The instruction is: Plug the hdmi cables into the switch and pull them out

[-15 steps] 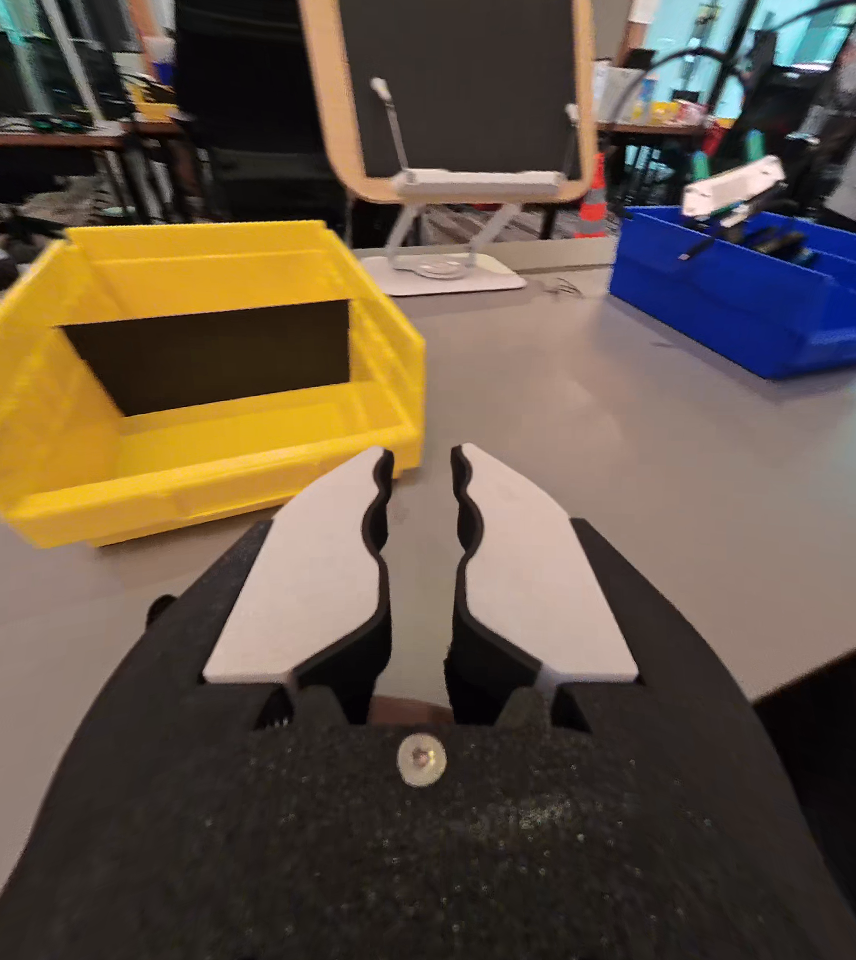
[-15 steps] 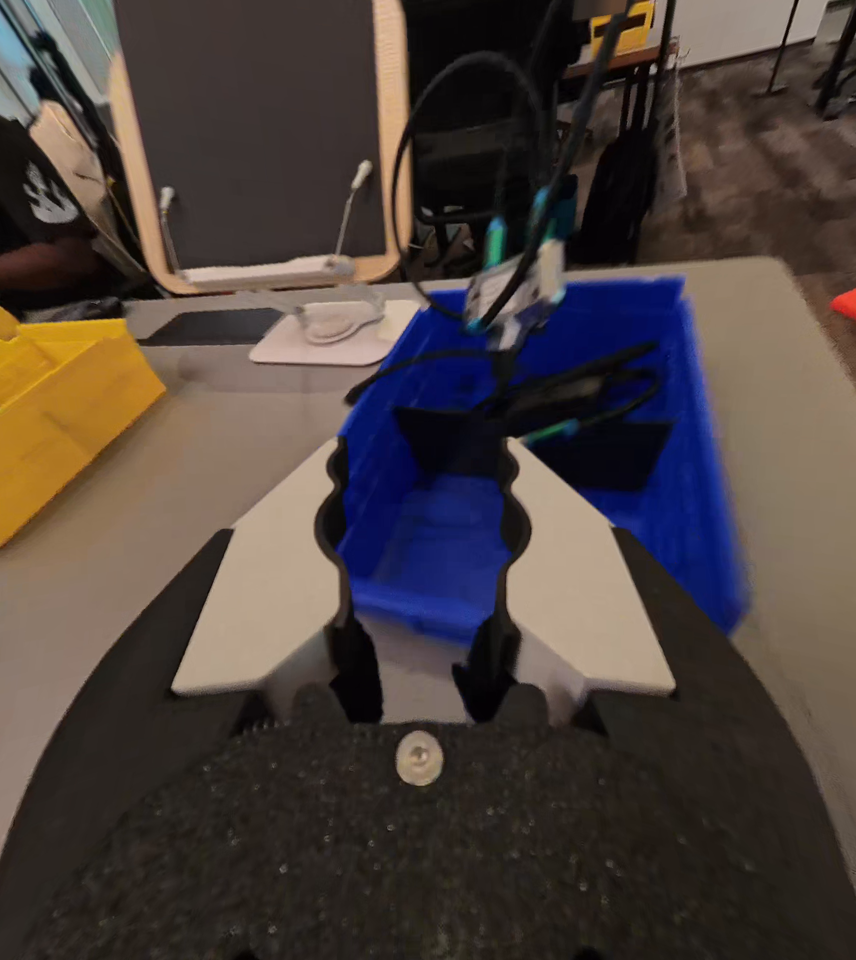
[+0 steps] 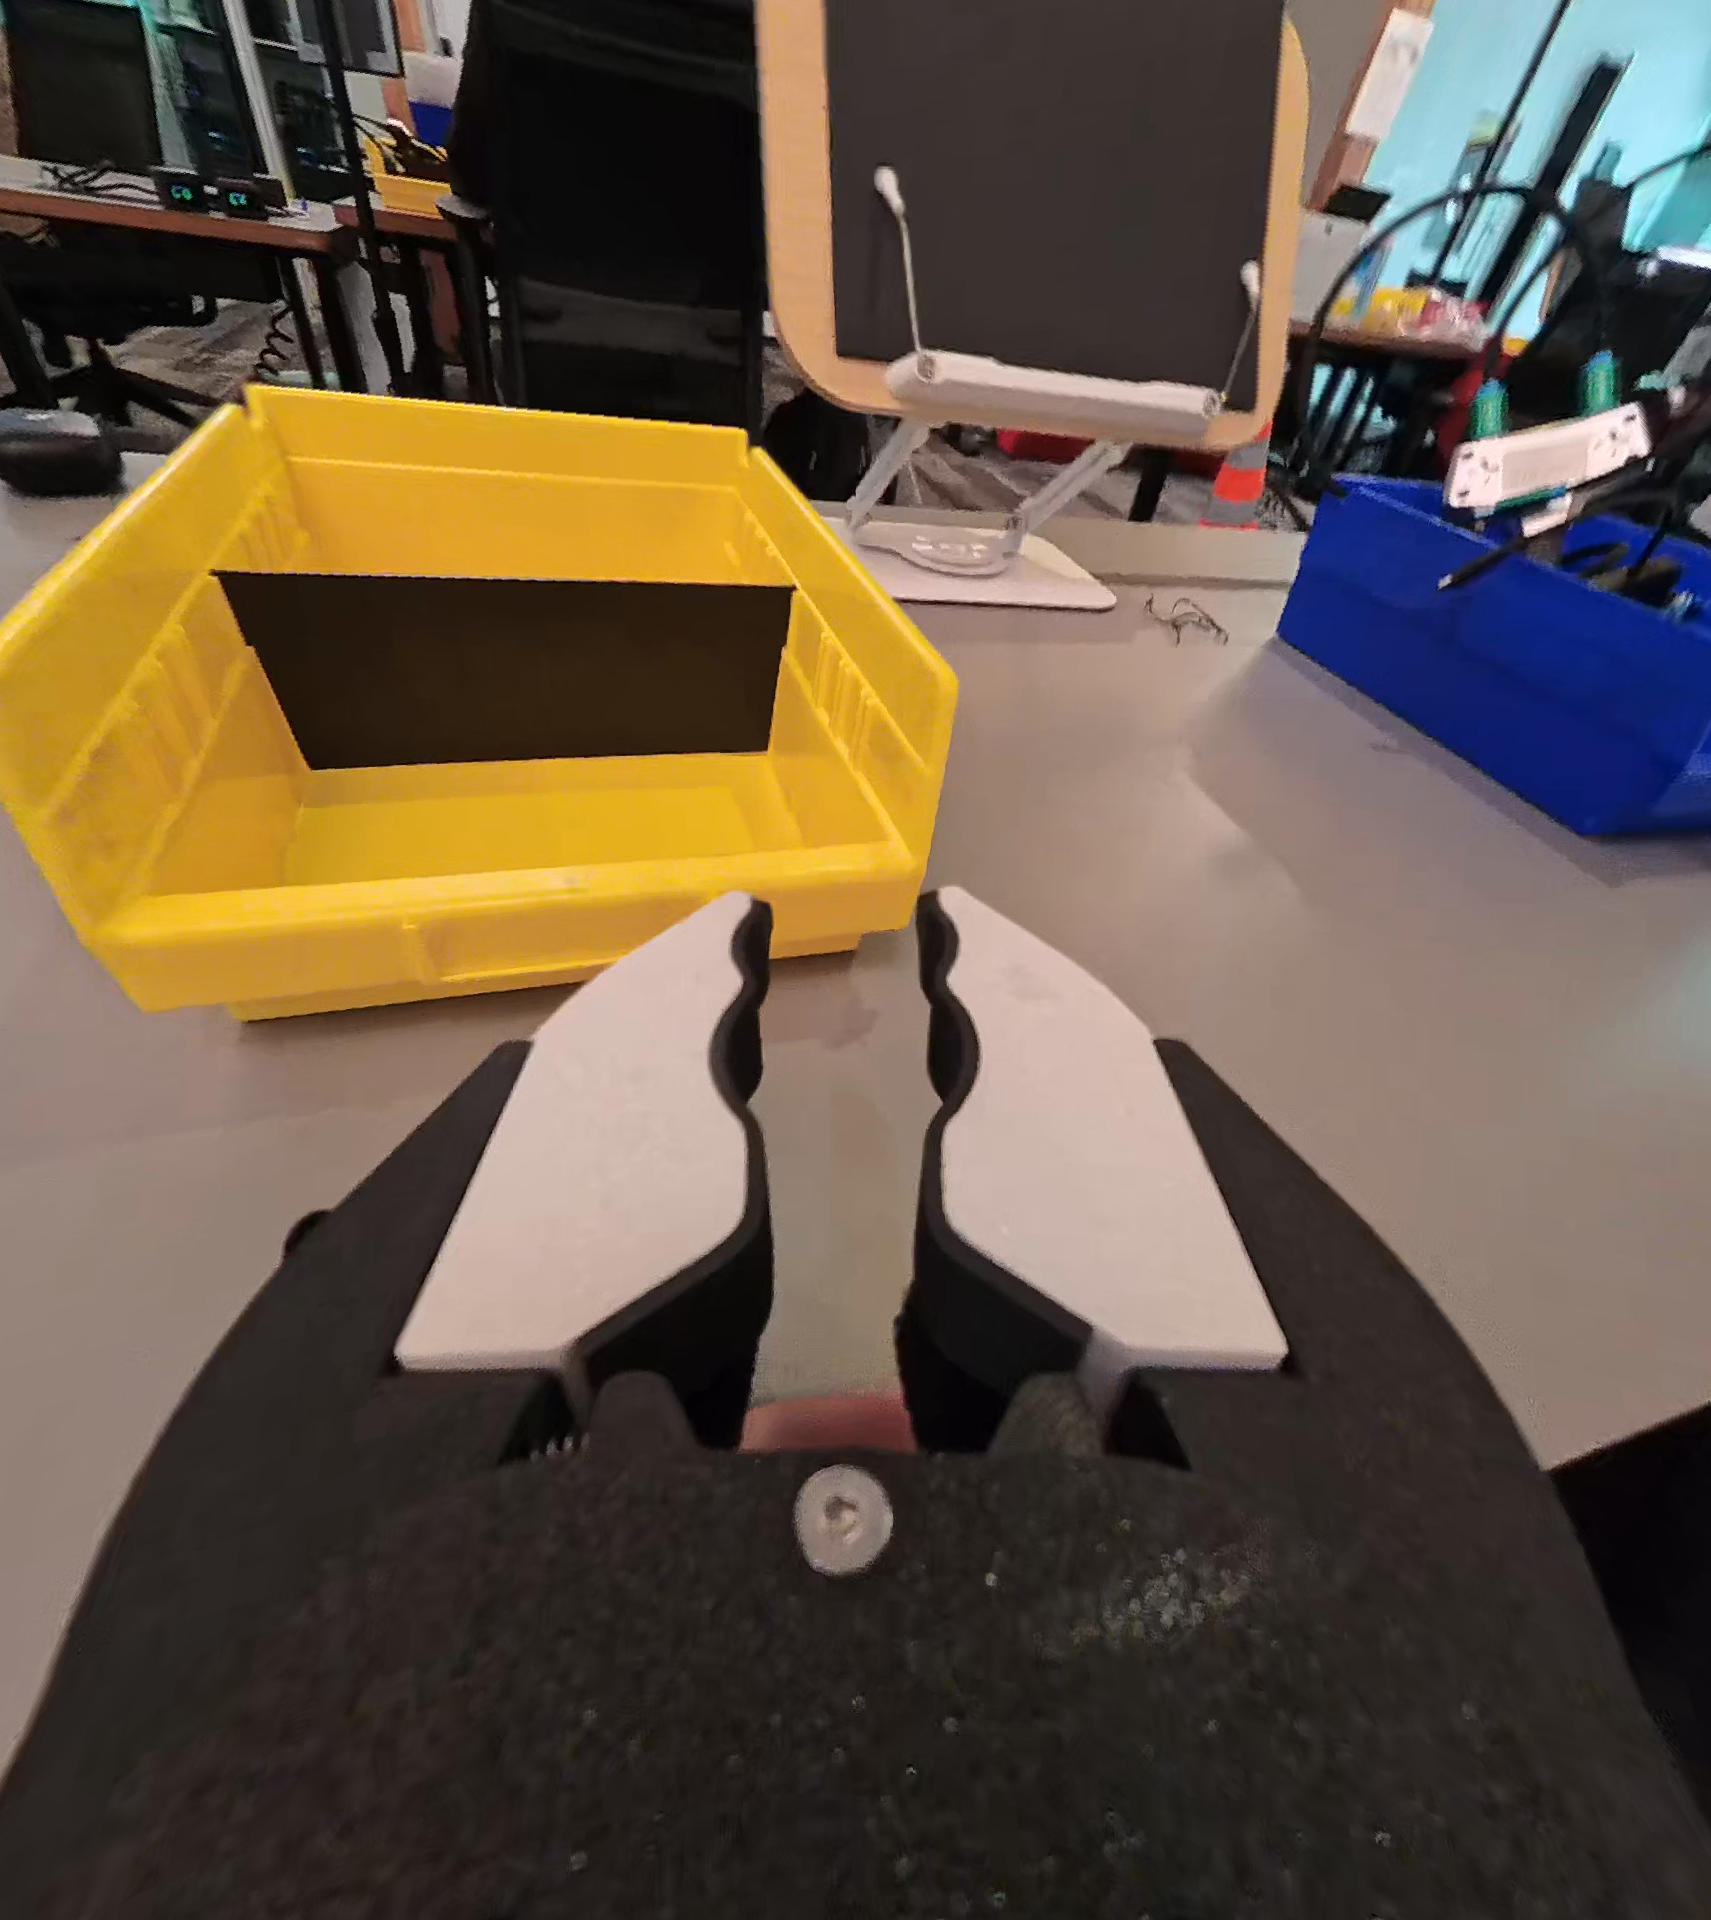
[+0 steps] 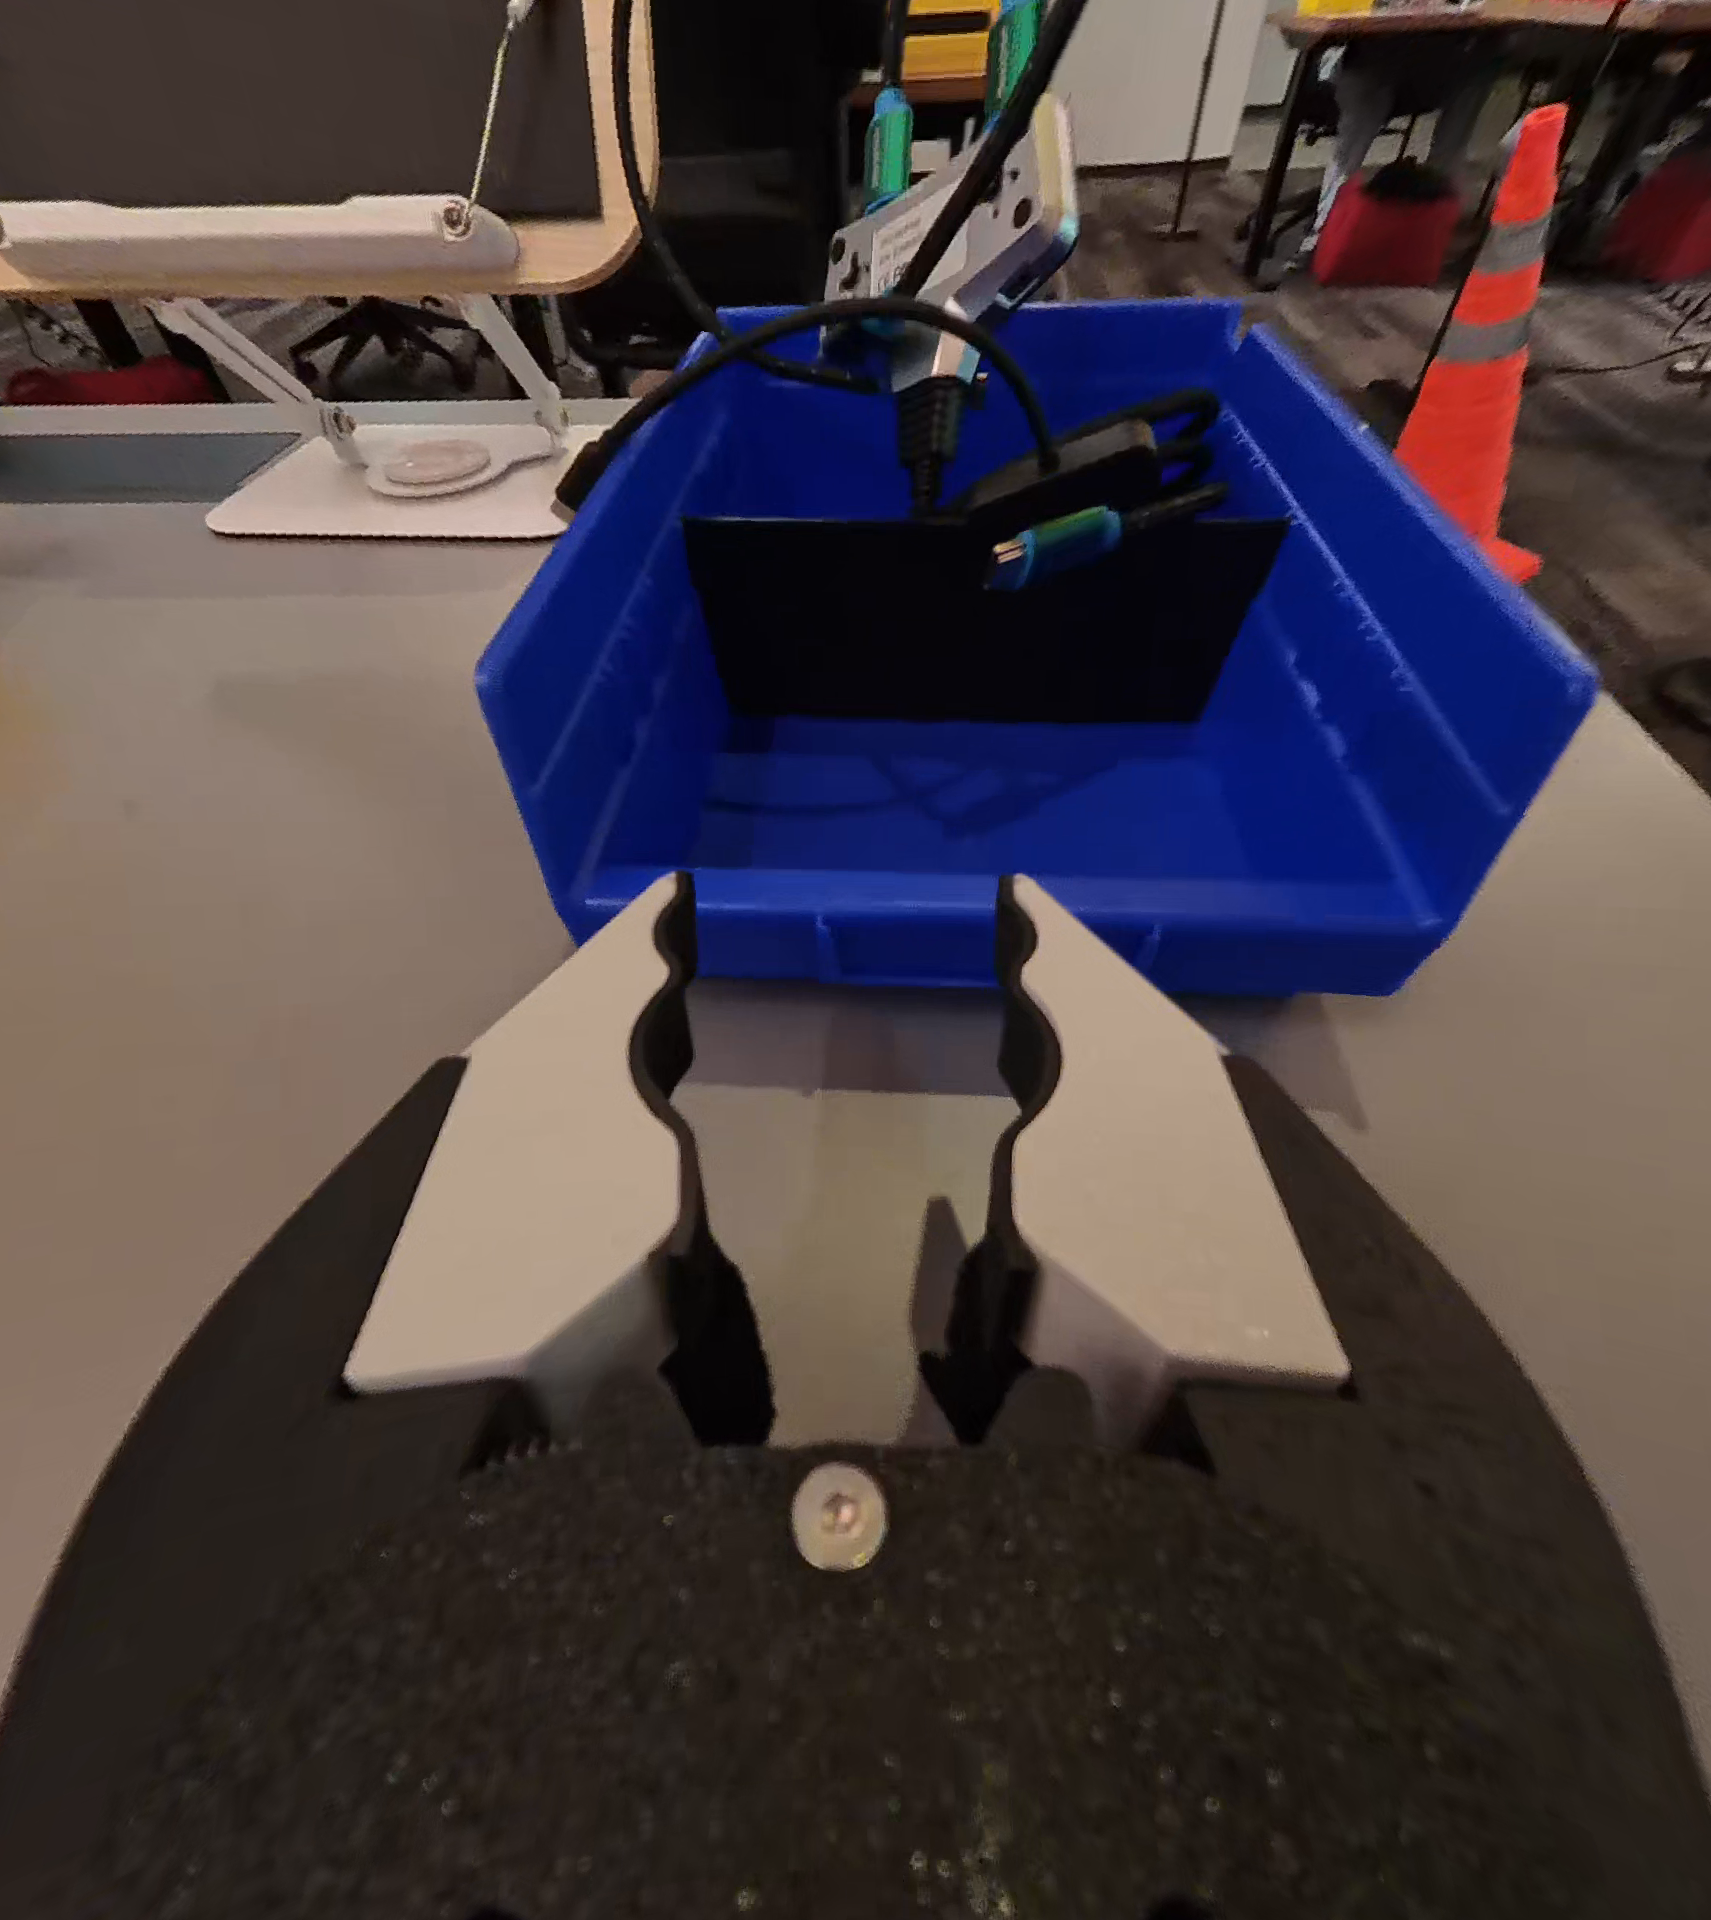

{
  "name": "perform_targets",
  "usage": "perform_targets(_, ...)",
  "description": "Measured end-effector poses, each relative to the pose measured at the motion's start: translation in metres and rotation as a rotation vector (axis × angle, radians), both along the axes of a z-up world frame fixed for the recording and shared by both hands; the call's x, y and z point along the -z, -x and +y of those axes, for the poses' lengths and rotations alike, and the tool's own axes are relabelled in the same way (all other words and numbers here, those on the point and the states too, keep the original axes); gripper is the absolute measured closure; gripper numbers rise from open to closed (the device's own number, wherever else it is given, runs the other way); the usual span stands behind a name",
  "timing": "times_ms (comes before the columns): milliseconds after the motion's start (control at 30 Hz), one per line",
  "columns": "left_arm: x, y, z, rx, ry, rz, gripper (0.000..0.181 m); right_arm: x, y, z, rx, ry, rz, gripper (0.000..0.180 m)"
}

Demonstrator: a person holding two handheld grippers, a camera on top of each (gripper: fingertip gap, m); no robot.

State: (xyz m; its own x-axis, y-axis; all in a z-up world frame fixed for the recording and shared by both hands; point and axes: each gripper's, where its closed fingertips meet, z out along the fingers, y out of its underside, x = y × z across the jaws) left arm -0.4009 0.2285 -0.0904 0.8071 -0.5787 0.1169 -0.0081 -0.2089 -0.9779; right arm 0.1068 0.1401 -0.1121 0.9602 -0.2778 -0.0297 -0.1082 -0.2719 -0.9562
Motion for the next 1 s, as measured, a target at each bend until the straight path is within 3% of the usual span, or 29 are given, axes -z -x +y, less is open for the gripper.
perform_targets(200, 0.001, -0.01, -0.007, 0.028, -0.02, 0.045, 0.155, 0.001, 0.006, -0.002, -0.02, -0.003, -0.01, 0.122)
perform_targets(333, 0.004, -0.027, -0.019, 0.129, 0.041, -0.02, 0.157, 0.002, 0.015, -0.001, -0.035, 0.001, -0.012, 0.121)
perform_targets(500, 0.002, -0.025, -0.021, 0.122, 0.052, -0.05, 0.159, 0.001, 0.021, 0.0, -0.057, -0.015, 0.008, 0.119)
perform_targets(733, -0.009, -0.031, -0.022, 0.131, -0.037, -0.052, 0.139, -0.002, 0.062, 0.021, -0.221, -0.043, -0.025, 0.114)
perform_targets(1000, 0.014, -0.033, -0.026, 0.115, -0.005, 0.116, 0.119, 0.003, 0.076, 0.076, -0.23, 0.003, 0.011, 0.114)
